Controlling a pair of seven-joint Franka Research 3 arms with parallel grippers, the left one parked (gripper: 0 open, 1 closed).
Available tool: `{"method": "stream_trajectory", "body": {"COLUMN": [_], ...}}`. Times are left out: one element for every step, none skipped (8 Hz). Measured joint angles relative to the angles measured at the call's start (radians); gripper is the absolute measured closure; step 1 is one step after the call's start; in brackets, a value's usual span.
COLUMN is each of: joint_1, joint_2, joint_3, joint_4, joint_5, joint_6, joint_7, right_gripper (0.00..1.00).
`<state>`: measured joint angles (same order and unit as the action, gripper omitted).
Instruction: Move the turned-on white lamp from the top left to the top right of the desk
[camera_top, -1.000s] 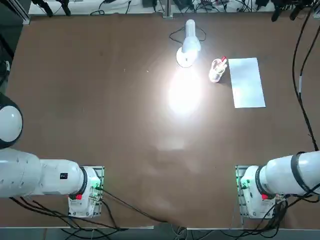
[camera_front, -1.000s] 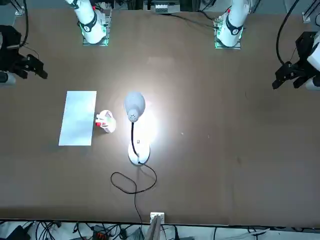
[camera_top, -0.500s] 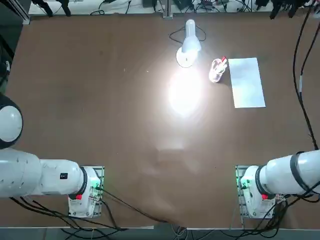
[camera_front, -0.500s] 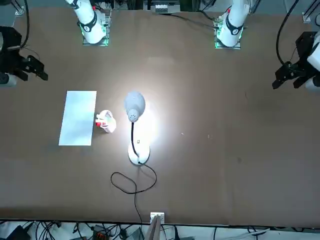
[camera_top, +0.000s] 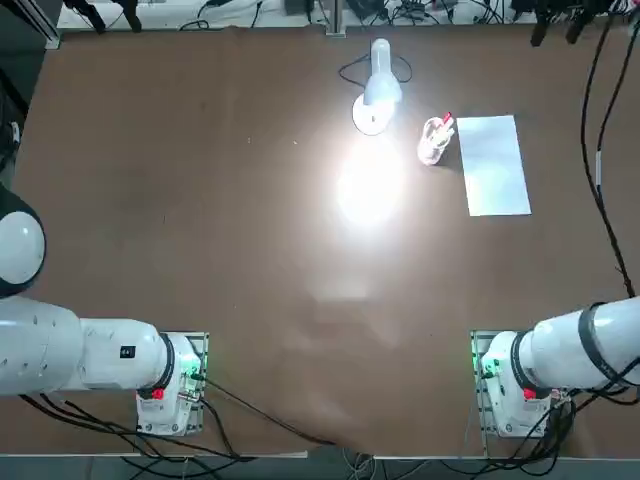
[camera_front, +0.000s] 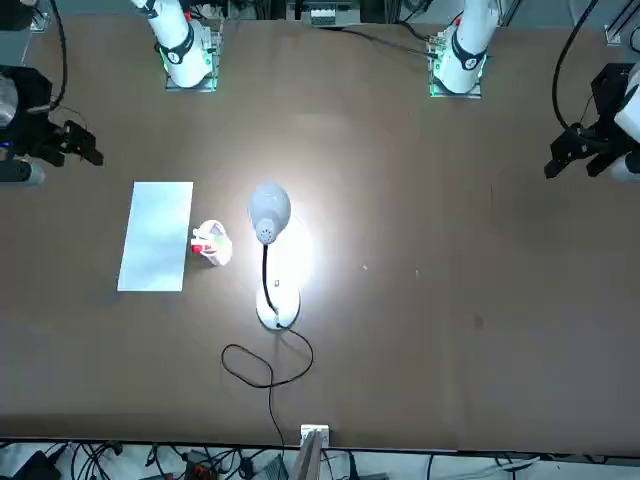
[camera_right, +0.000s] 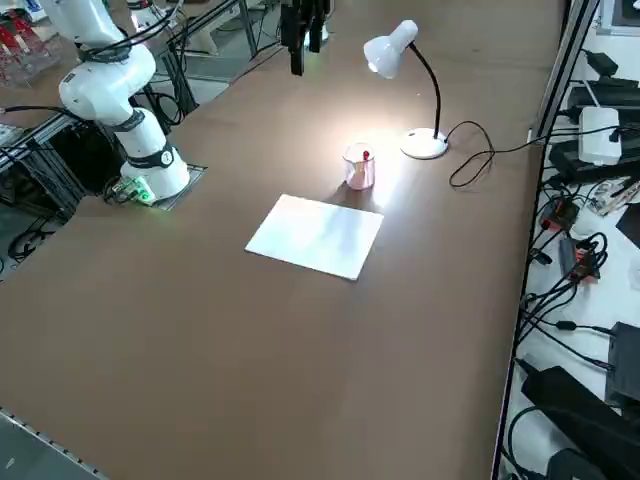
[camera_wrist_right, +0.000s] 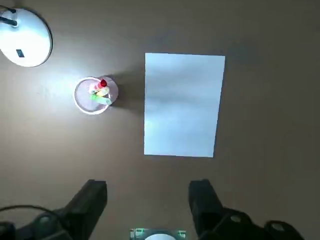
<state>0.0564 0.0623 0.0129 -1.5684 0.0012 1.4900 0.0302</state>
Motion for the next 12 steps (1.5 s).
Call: {"method": "stream_trajectory", "body": {"joint_1": [0.061,0.124,0.195,0.268,0.339,0.399,0.447,0.491,0.532,0.564,0.579,0.584], "joint_2": [0.013,0.020,0.021,0.020,0.021,0.023,0.031,0.048,0.074,0.106,0.138,0.163], "joint_3": [0.003,0.008,0.011,0.013,0.014,0.014,0.014,0.013,0.013,0.013,0.013,0.012], "joint_4": [0.000,0.001,0.002,0.004,0.004,0.001,-0.008,-0.020,-0.031,-0.036,-0.038,-0.038], "joint_5": [0.027,0.065,0.084,0.086,0.086,0.085,0.066,0.015,-0.045,-0.101,-0.144,-0.170], "joint_6": [0.024,0.056,0.073,0.084,0.118,0.181,0.248,0.301,0.345,0.396,0.457,0.512], "joint_7": [0.056,0.094,0.115,0.130,0.169,0.246,0.339,0.429,0.508,0.577,0.619,0.641], "right_gripper": [0.00,0.00,0.00,0.01,0.01,0.01,0.01,0.01,0.01,0.01,0.00,0.00]}}
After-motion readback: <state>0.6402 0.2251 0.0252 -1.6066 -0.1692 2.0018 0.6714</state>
